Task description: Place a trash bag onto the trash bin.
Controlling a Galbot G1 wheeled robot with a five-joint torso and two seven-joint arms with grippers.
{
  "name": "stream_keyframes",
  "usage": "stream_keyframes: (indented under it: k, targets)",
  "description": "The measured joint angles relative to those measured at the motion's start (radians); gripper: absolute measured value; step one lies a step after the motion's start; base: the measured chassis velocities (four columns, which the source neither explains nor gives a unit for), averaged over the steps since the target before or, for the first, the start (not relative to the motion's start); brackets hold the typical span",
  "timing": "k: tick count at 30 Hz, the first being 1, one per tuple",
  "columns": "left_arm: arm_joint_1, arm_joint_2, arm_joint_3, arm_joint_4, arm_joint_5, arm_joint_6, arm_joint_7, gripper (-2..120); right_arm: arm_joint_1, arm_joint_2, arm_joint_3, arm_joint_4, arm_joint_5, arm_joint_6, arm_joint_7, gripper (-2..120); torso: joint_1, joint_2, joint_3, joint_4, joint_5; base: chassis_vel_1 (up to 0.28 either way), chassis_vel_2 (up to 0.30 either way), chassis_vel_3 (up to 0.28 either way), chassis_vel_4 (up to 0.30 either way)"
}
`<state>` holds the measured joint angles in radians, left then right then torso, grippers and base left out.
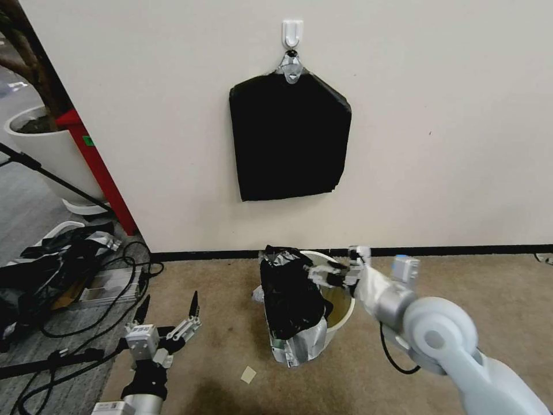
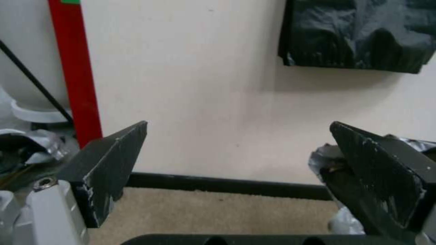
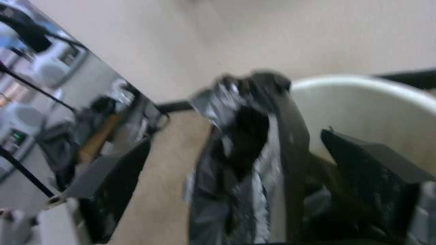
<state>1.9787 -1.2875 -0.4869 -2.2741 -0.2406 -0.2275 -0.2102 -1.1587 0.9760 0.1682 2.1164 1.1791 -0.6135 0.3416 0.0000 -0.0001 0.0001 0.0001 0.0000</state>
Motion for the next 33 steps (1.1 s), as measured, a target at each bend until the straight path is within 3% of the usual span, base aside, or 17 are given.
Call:
stream_keyframes:
  k: [11, 14, 18, 21, 25, 27, 30, 33]
  targets:
    - [-0.008, 0.015, 0.059, -0.026, 0.046, 0.03, -0.008, 100, 0.008, -0.007, -0.025, -0.053, -0.05, 0.002, 0.015, 59, 0.0, 0.0, 0.0, -0.0002, 0.0, 0.0, 0.0, 0.0, 0.0]
    - [-0.026, 0.032, 0.09, -0.026, 0.065, 0.047, -0.013, 100, 0.011, -0.009, -0.033, -0.063, -0.05, 0.0, 0.015, 42, 0.0, 0.0, 0.0, -0.0001, -0.0001, 0.0, 0.0, 0.0, 0.0]
    - [-0.043, 0.048, 0.11, -0.032, 0.069, 0.071, -0.02, 100, 0.014, -0.01, -0.035, -0.066, -0.049, 0.0, 0.015, 34, 0.0, 0.0, 0.0, -0.0001, 0.0, 0.0, 0.0, 0.0, 0.0]
    - [-0.083, 0.097, 0.155, -0.063, 0.065, 0.163, -0.02, 100, 0.012, -0.014, -0.035, -0.058, -0.047, 0.002, 0.015, 18, 0.0, 0.0, 0.0, -0.0001, 0.0, 0.0, 0.0, 0.0, 0.0]
    - [-0.135, 0.141, 0.192, -0.08, 0.025, 0.233, -0.028, 100, 0.01, -0.014, -0.033, -0.048, -0.053, 0.008, 0.016, 8, 0.0, 0.0, 0.0, 0.0, 0.0, 0.0, 0.0, 0.0, 0.0]
    - [-0.218, 0.19, 0.233, -0.078, -0.055, 0.296, -0.048, 100, 0.005, -0.013, -0.032, -0.031, -0.063, 0.01, 0.016, 0, 0.0, 0.0, 0.0, -0.0001, 0.0, 0.0, 0.0, 0.0, 0.0]
    - [-0.304, 0.231, 0.281, -0.049, -0.124, 0.346, -0.076, 100, -0.001, -0.012, -0.032, -0.018, -0.065, 0.01, 0.018, 0, 0.0, 0.0, 0.0, -0.0002, -0.0003, 0.0, 0.0, 0.0, 0.0]
    - [-0.461, 0.271, 0.38, 0.014, -0.222, 0.435, -0.143, 100, -0.008, -0.009, -0.031, -0.014, -0.068, 0.011, 0.022, 0, 0.0, 0.0, 0.0, -0.0003, -0.0002, 0.0, 0.0, 0.0, 0.0]
